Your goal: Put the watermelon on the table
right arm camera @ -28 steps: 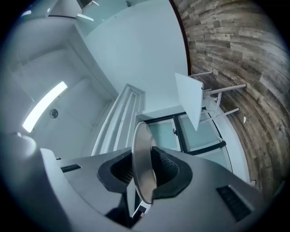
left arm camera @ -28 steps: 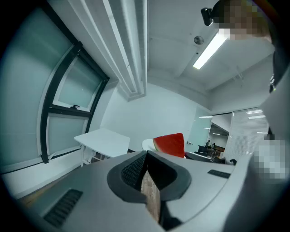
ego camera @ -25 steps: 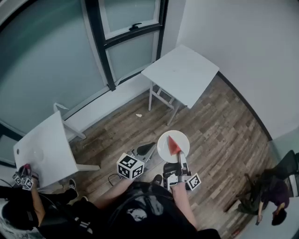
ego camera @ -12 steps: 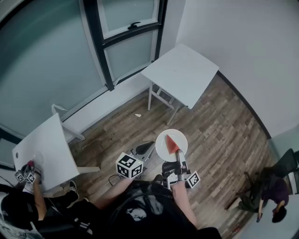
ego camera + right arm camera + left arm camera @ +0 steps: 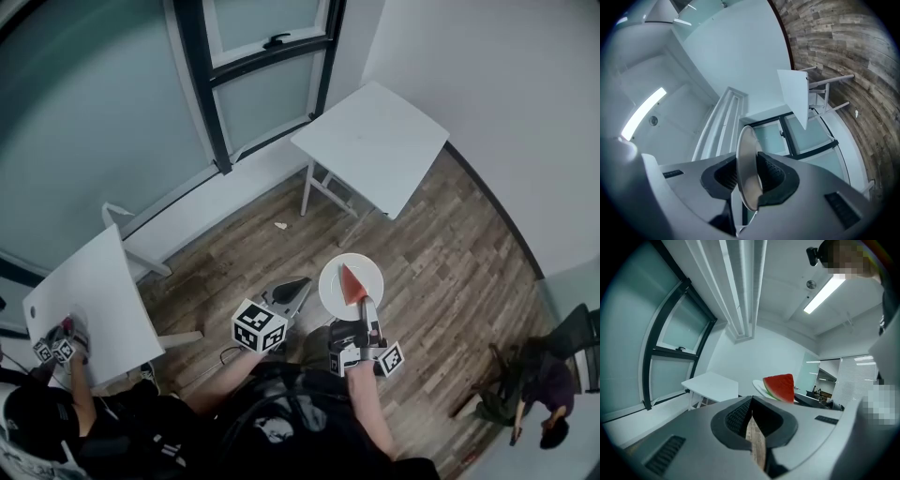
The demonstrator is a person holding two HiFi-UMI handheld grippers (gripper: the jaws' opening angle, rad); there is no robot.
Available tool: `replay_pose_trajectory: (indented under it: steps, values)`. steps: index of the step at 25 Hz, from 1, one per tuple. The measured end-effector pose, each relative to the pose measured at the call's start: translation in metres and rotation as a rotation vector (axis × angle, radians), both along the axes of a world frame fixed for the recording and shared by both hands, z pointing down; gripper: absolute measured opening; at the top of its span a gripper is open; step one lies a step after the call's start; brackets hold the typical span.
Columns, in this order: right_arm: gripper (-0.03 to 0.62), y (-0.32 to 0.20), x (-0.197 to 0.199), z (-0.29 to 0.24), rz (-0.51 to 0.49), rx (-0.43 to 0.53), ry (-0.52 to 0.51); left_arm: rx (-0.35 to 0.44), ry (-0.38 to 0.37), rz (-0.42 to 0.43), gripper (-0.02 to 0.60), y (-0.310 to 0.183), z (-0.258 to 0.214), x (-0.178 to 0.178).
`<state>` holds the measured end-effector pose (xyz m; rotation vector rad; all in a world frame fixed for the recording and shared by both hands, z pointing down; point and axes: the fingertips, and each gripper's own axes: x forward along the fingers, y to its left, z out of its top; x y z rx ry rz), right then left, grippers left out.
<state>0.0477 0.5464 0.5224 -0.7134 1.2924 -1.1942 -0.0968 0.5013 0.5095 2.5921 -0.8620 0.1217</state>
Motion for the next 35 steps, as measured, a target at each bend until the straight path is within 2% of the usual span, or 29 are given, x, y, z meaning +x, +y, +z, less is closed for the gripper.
replay_pose_trajectory:
  steps: [3, 9, 12, 14, 18, 22, 28, 32, 35]
  values:
    - [0.094, -0.018, 0.005, 0.007, -0.005, -0.021, -0.014, 0.001, 0.022, 0.006, 0.005, -0.017, 0.001, 0.005]
    - [0.094, -0.083, 0.025, 0.028, -0.024, -0.057, -0.057, 0.057, 0.043, 0.085, 0.005, -0.067, -0.001, 0.038]
    - [0.094, -0.120, 0.051, 0.014, -0.024, 0.000, -0.046, -0.014, 0.163, 0.137, 0.005, -0.104, -0.010, 0.061]
    - [0.094, -0.139, 0.071, 0.008, -0.021, 0.026, -0.052, -0.045, 0.193, 0.141, 0.005, -0.124, -0.011, 0.078]
    - [0.094, -0.172, 0.096, 0.014, -0.033, 0.020, -0.079, -0.053, 0.190, 0.098, 0.005, -0.153, -0.009, 0.101]
    - [0.094, -0.204, 0.105, 0.025, -0.076, -0.013, -0.083, -0.060, 0.149, 0.072, 0.005, -0.173, 0.002, 0.118]
    - [0.094, -0.252, 0.099, 0.038, -0.079, -0.059, -0.099, -0.107, 0.147, 0.070, 0.005, -0.219, 0.015, 0.114]
    - [0.094, -0.296, 0.097, 0.040, -0.066, -0.080, -0.100, -0.103, 0.122, 0.076, 0.005, -0.270, 0.014, 0.112]
    - [0.094, -0.335, 0.091, 0.039, -0.076, -0.082, -0.054, -0.087, 0.121, 0.075, 0.005, -0.310, 0.013, 0.103]
